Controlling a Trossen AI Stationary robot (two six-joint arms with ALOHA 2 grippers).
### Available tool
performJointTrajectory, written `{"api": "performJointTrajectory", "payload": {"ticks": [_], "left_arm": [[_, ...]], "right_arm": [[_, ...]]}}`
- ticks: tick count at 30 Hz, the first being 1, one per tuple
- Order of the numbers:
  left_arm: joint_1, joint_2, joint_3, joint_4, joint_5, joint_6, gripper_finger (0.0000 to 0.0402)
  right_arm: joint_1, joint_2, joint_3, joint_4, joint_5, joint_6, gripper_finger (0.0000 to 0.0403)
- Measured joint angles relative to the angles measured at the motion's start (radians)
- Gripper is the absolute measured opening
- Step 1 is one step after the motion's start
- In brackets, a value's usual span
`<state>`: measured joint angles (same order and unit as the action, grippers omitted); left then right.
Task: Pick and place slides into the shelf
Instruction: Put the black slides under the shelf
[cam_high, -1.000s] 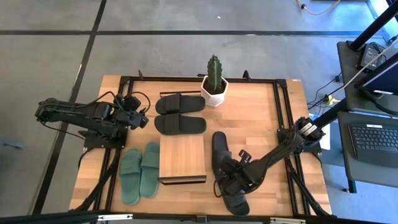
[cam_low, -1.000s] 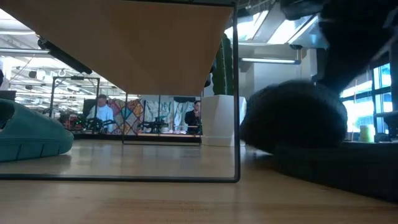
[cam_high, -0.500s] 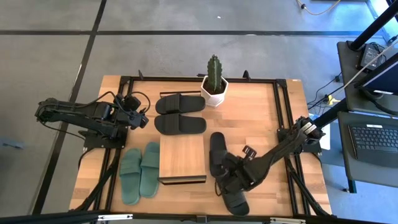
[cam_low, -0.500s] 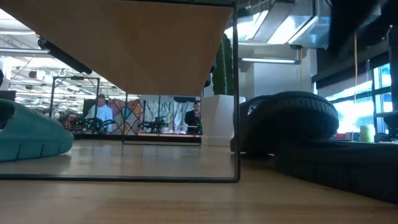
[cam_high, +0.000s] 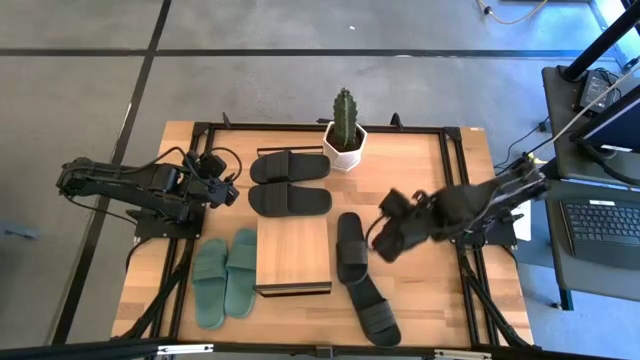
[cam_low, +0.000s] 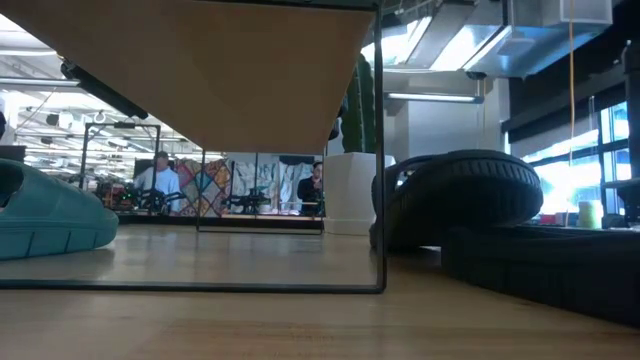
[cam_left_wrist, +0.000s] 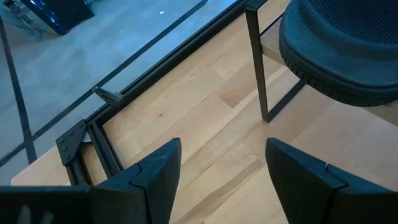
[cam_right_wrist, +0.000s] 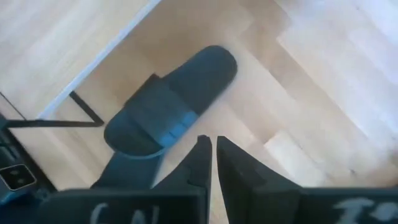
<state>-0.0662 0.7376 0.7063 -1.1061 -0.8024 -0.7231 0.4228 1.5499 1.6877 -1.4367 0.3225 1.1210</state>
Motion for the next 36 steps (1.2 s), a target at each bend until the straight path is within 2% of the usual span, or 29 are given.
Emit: {"api": "performJointTrajectory", "payload": {"ticks": [3,7,11,16,18,24,31,36], "left_arm": [[0.0,0.0,0.0,0.0,0.0,0.0,0.0225],[0.0,0.0,0.0,0.0,0.0,0.0,0.0225],[0.0,0.0,0.0,0.0,0.0,0.0,0.0225],[0.0,0.0,0.0,0.001,0.0,-0.001,0.0225],[0.0,0.0,0.0,0.001,0.0,-0.001,0.0225],[0.0,0.0,0.0,0.001,0.0,-0.001,0.0225],[0.0,0.0,0.0,0.001,0.0,-0.008,0.0225],[0.0,0.0,0.0,0.001,0.0,-0.009,0.0225]], "right_arm": [[-0.078,-0.093,-0.118,0.108,-0.05,-0.082,0.0028],[-0.199,-0.208,-0.339,0.377,-0.194,-0.285,0.0028],[-0.356,-0.294,-0.586,0.669,-0.432,-0.49,0.0028],[-0.535,-0.318,-0.827,0.976,-0.821,-0.682,0.0028],[-0.577,-0.316,-0.893,1.072,-0.898,-0.715,0.0028],[-0.638,-0.313,-1.007,1.221,-0.918,-0.857,0.0028],[-0.645,-0.313,-1.077,1.364,-0.92,-0.924,0.0029],[-0.648,-0.313,-1.085,1.395,-0.942,-0.945,0.0064]]}}
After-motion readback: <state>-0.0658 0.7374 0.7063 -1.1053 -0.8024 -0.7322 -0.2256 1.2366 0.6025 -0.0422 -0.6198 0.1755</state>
